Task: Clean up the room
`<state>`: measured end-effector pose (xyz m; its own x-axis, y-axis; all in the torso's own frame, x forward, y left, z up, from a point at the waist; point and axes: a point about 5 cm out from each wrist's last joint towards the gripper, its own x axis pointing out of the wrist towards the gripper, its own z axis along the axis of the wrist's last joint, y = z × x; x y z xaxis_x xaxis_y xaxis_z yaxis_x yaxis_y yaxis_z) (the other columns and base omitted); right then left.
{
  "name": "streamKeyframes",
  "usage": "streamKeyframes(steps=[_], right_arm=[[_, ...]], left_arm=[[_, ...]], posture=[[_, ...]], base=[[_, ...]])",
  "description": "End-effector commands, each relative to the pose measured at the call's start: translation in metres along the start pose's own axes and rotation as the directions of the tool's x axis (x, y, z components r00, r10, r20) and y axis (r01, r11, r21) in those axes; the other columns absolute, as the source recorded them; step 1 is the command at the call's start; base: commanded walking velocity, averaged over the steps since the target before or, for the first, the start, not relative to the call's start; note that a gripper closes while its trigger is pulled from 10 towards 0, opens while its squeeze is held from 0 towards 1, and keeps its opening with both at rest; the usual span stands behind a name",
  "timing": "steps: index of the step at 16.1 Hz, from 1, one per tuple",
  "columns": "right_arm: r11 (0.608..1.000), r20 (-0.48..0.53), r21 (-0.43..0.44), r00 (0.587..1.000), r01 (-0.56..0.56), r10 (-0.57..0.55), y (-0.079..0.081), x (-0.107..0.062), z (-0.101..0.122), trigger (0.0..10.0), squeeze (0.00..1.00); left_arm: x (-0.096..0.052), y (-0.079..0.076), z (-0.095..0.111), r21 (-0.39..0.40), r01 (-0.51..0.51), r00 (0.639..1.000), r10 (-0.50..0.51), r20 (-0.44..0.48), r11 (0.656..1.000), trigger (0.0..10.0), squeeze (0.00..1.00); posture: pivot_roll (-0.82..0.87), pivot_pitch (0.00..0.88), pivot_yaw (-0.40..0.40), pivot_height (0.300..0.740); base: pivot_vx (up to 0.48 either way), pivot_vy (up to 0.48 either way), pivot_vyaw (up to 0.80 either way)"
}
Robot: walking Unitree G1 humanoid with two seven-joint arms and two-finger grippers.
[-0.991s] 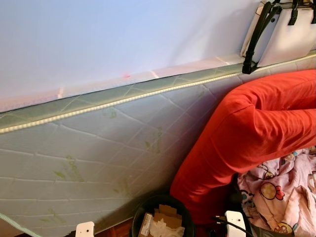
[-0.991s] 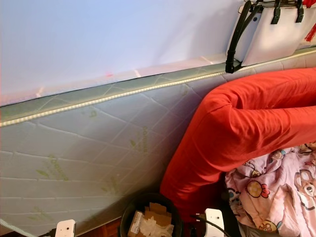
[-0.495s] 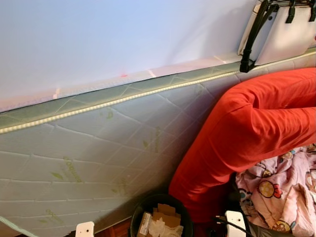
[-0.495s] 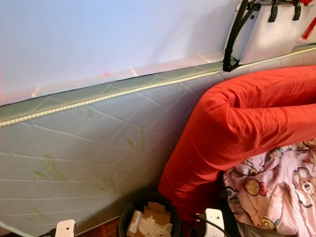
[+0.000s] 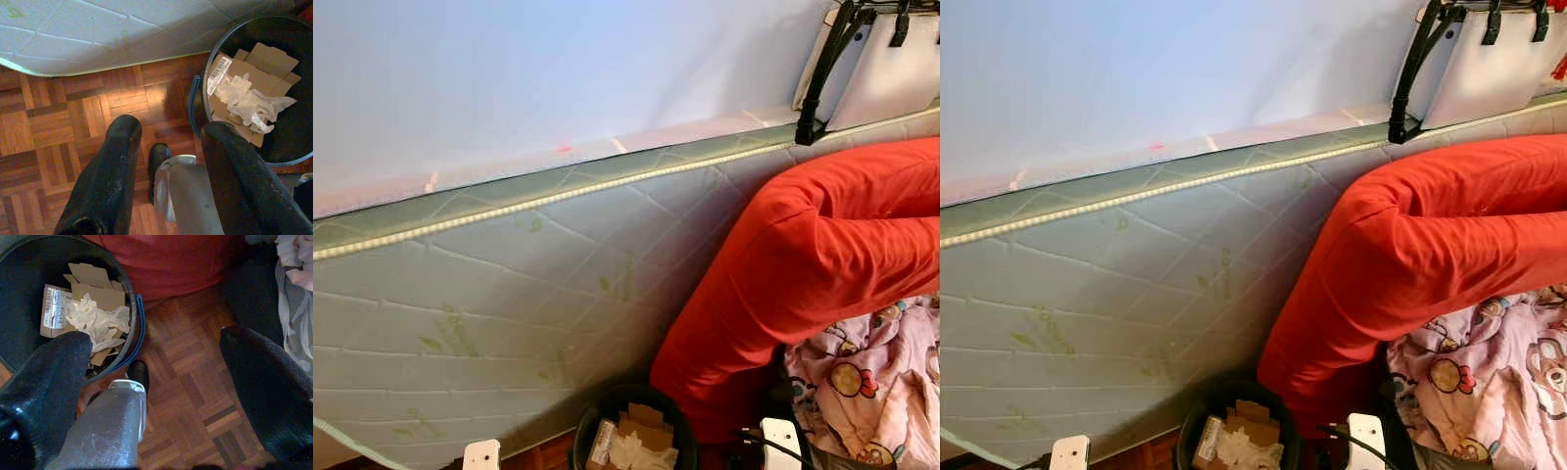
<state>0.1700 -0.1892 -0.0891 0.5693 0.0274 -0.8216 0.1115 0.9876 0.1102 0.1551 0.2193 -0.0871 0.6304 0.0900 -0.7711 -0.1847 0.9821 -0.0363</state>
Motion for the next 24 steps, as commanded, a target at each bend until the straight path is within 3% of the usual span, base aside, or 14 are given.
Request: streamKeyframes(steps=[1, 24], right_arm=[[1.0, 0.001, 0.005, 1.0, 0.002, -0.002, -0.0011, -0.0002, 0.0001, 10.0, 0.0], [1.0, -0.003, 0.008, 1.0, 0.004, -0.004, -0.0024, -0.0007, -0.0014, 10.0, 0.0]], left_arm=[[-0.0006, -0.0004, -0.0026, 0.01, 0.005, 1.0, -0.005, -0.01, 1.0, 10.0, 0.0], [-0.001, -0.0016, -0.0035, 0.014, 0.009, 1.0, -0.008, -0.004, 1.0, 10.0, 0.0]], posture=[[0.1, 0.007, -0.054, 0.74], [0.1, 0.0, -0.055, 0.74]], base=[[0.0, 0.0, 0.0], [0.0, 0.0, 0.0]])
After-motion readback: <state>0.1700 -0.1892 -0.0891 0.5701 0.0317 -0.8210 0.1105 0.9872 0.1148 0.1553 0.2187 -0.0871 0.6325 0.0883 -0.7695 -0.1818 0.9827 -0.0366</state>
